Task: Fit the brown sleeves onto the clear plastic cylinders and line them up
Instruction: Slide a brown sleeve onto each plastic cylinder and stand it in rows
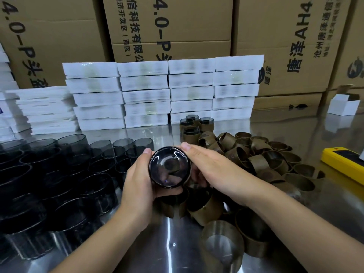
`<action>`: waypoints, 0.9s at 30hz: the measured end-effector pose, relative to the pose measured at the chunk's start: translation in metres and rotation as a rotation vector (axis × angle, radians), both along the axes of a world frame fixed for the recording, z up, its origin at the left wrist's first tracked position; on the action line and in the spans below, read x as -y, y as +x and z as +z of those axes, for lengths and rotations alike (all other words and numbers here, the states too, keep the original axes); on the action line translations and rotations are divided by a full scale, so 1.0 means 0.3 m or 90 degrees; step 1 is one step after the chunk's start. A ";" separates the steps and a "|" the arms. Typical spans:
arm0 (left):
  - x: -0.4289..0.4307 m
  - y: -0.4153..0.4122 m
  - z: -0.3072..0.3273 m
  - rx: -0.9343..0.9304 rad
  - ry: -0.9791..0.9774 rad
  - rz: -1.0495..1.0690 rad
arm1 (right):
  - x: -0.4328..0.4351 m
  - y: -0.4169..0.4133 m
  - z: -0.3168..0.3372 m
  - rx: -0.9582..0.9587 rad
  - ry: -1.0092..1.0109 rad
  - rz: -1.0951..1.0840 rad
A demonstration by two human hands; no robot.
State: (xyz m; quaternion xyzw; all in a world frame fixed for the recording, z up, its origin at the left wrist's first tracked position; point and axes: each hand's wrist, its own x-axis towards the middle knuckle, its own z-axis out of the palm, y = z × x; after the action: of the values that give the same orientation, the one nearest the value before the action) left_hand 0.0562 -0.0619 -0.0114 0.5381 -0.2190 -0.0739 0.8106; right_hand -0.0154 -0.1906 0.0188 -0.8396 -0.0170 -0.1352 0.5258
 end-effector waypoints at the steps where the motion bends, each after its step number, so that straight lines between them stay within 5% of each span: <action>1: 0.000 -0.001 0.003 -0.001 0.001 0.008 | -0.005 -0.002 0.002 -0.003 0.007 -0.007; 15: -0.026 0.010 0.015 -0.127 0.022 -0.081 | -0.034 -0.004 -0.003 0.015 0.125 0.042; 27: -0.027 0.000 0.019 -0.105 0.001 0.010 | -0.043 -0.010 0.001 0.045 0.159 0.106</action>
State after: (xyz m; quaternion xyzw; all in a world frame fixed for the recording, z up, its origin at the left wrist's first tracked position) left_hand 0.0563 -0.0539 -0.0058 0.5325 -0.1472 -0.1122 0.8260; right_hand -0.0184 -0.1778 0.0192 -0.7581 -0.0884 -0.1217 0.6346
